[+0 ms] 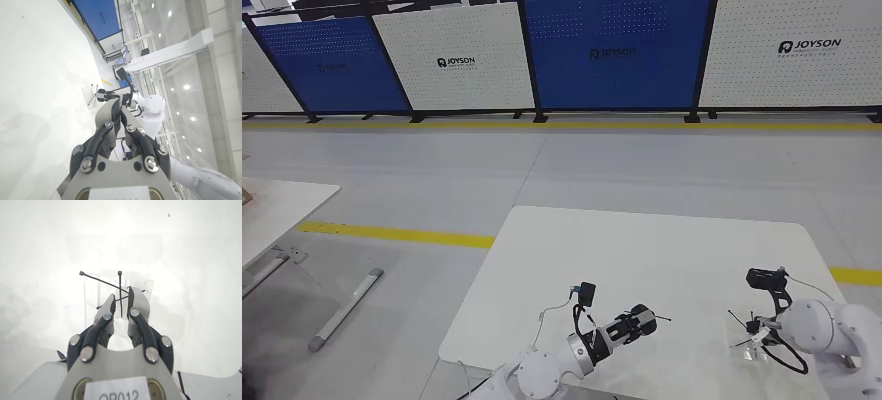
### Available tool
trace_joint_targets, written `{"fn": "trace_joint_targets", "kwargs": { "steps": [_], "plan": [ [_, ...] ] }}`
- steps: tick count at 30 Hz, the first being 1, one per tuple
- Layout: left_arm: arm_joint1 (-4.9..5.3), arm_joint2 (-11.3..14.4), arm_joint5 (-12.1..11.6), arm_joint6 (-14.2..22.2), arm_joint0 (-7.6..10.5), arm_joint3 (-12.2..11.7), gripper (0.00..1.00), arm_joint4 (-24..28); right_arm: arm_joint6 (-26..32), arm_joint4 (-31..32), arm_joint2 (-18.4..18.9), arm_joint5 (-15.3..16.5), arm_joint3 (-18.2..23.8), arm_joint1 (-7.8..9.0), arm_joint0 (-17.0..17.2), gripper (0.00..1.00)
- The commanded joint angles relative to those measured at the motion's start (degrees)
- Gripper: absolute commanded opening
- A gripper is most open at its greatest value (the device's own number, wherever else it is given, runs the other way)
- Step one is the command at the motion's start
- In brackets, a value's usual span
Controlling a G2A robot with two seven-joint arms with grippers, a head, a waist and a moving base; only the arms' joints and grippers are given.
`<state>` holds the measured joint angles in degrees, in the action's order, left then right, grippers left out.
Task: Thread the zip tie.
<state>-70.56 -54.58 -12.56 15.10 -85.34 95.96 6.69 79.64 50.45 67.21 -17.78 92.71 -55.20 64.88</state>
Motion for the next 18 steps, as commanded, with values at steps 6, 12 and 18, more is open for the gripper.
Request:
{"fn": "trace_joint_targets", "kwargs": {
  "steps": [6, 12, 18],
  "plan": [
    [0.0, 0.0, 0.0, 0.0, 0.0, 0.0, 0.0, 0.0, 0.0, -0.4, -2.3, -0.9, -2.0, 0.31, -2.0, 0.18],
    [0.0, 0.0, 0.0, 0.0, 0.0, 0.0, 0.0, 0.0, 0.0, -0.9, -3.9, -1.7, -3.0, 0.5, -3.4, 0.17],
    [0.0, 0.0, 0.0, 0.0, 0.0, 0.0, 0.0, 0.0, 0.0, -1.3, -5.3, -1.7, -4.2, 0.56, -4.5, 0.16]
  ]
}}
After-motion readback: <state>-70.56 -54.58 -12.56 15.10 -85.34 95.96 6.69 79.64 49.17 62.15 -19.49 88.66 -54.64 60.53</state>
